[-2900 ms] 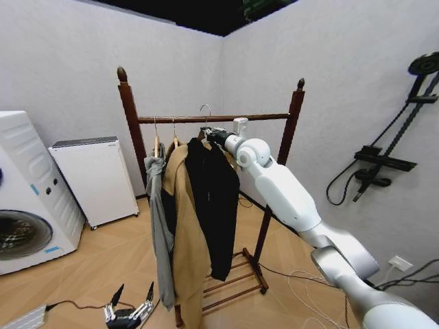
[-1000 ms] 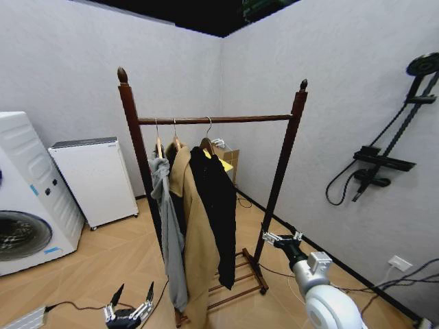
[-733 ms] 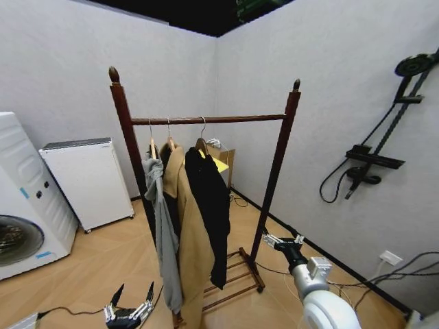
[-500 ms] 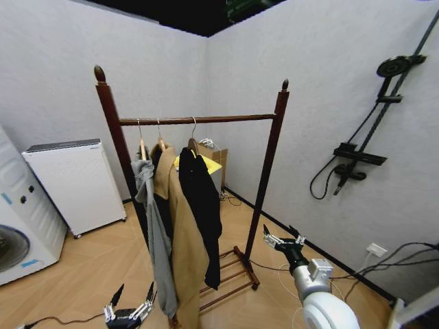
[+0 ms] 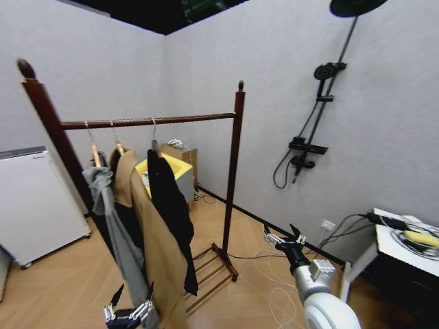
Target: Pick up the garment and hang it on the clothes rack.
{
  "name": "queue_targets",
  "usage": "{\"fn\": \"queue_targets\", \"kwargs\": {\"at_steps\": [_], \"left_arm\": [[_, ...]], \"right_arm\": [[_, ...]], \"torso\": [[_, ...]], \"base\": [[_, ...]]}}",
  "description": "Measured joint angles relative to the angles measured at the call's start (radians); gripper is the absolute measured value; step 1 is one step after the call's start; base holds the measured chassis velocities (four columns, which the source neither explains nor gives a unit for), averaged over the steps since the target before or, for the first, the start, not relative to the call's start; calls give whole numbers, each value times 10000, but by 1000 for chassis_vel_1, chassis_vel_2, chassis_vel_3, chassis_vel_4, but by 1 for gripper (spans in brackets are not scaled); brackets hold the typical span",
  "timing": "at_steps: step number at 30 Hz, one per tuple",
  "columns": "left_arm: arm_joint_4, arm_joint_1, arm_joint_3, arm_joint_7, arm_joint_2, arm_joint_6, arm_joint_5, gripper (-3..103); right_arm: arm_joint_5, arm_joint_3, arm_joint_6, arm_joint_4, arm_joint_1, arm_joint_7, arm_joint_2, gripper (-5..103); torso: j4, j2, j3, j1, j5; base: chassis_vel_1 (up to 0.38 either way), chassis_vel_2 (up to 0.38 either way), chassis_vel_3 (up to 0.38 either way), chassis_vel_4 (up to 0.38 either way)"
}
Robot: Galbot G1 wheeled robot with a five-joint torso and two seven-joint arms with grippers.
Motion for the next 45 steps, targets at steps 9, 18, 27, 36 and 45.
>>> {"fn": "queue_targets", "kwargs": {"at_steps": [9,18,27,36,45], "left_arm": [[0,0,0,0,0,0,0,100],[0,0,0,0,0,0,0,100],[0,0,0,0,0,0,0,100],[0,0,-1,0,0,0,0,100],[0,0,1,3,0,0,0,100]], "right_arm": [[-94,-93,37,99,-58,-8,71,100],[-281,-123,173,181,-192,-29,228,100],[-323,-156,233,242,-247,-35,321,100],[-479,-223,351,266,-354,-49,401,100],[-698,-328,468,250,-465,-96,459,100]], "torso": [[2,0,0,0,-2],[2,0,1,0,-1],[1,1,-1,-3,-4],[1,2,-1,-3,-4],[0,1,-1,-2,0]], "base": [[-117,-118,-119,-128],[-102,-154,-162,-90],[-64,-191,-190,-56],[-41,-217,-202,-40],[-10,-165,-163,-15]]}}
